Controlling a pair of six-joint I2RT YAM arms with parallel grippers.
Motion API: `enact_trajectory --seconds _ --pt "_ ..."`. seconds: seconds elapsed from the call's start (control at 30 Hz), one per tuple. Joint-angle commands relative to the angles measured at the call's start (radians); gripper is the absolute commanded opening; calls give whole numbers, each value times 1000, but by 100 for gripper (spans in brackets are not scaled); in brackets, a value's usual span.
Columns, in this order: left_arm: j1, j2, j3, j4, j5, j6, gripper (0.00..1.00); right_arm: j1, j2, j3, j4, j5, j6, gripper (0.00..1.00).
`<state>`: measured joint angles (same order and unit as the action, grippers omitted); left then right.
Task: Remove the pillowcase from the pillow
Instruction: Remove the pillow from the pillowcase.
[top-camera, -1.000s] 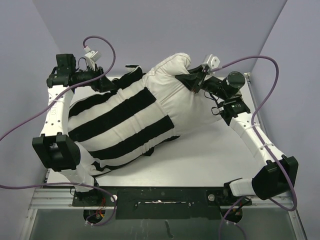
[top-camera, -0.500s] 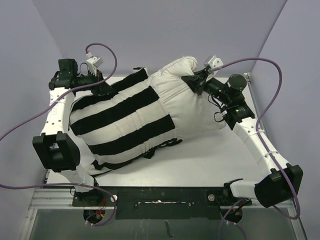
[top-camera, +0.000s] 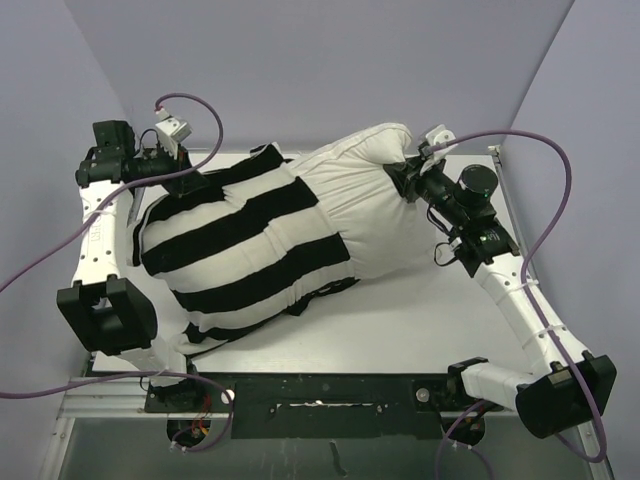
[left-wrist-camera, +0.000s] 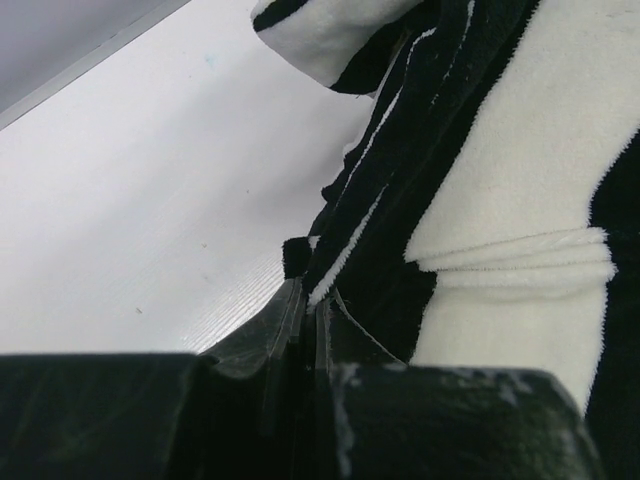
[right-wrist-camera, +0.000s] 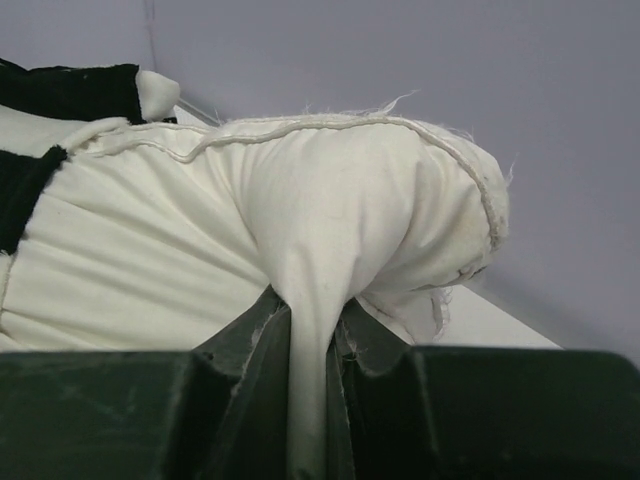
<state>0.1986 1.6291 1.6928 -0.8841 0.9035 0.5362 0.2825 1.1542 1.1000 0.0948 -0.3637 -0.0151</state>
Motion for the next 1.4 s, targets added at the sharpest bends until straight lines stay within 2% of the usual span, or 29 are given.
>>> enact_trajectory --seconds 0.0,0.03,0.07,0.1,0.17,0.2,0.23,0.33,0.47,0.63,0.8,1.07,1.2,1.37 --pt "131 -26 24 91 -286 90 0 -107 -94 50 92 369 -58 0" --pt "132 -19 39 77 -269 80 4 -108 -90 50 83 376 -59 0" --pt "132 -12 61 47 -222 79 24 -110 -88 46 79 377 -59 0" --pt "132 -4 87 3 -182 81 49 -113 -85 40 79 375 -57 0" --pt "133 -4 121 -61 -117 95 81 -134 -86 13 113 358 -35 0" --pt "134 -10 130 -84 -88 120 90 -155 -94 -15 163 317 -12 0" --pt "136 -14 136 -117 -69 155 94 -190 -101 -47 225 263 28 0" --pt "140 -11 155 -188 -55 278 98 -296 -102 -121 456 36 174 0" --pt "167 34 200 -243 -52 359 98 -353 -53 -107 629 -214 281 0" --pt "182 98 241 -293 -27 418 98 -353 -1 -38 751 -360 321 0" --pt "178 110 202 -294 23 467 98 -353 25 27 782 -409 353 0" --pt "164 127 209 -591 87 713 98 -348 30 49 773 -446 354 0" --pt "182 173 286 -832 92 875 98 -343 34 72 741 -461 319 0" --pt "243 161 306 -841 119 919 98 -328 15 106 617 -444 213 0"
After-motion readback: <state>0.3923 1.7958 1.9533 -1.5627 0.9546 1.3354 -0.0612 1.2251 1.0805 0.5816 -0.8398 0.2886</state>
